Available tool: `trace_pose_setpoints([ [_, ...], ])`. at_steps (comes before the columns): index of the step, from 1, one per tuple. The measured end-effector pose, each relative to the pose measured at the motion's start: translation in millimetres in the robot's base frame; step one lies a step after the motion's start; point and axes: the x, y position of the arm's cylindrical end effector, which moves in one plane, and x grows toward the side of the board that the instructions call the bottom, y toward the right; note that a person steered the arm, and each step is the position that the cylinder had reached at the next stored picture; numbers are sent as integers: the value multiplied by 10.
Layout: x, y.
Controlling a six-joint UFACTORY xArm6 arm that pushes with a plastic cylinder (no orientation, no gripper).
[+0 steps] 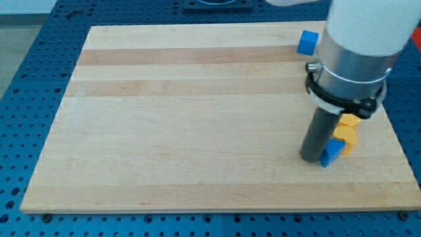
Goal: Point your arm at the blue cube
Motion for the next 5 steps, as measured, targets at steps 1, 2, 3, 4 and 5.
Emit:
trace_pose_setpoints([
  [1,47,109],
  [2,71,215],
  [3,100,328],
  [4,166,358],
  [5,316,227],
])
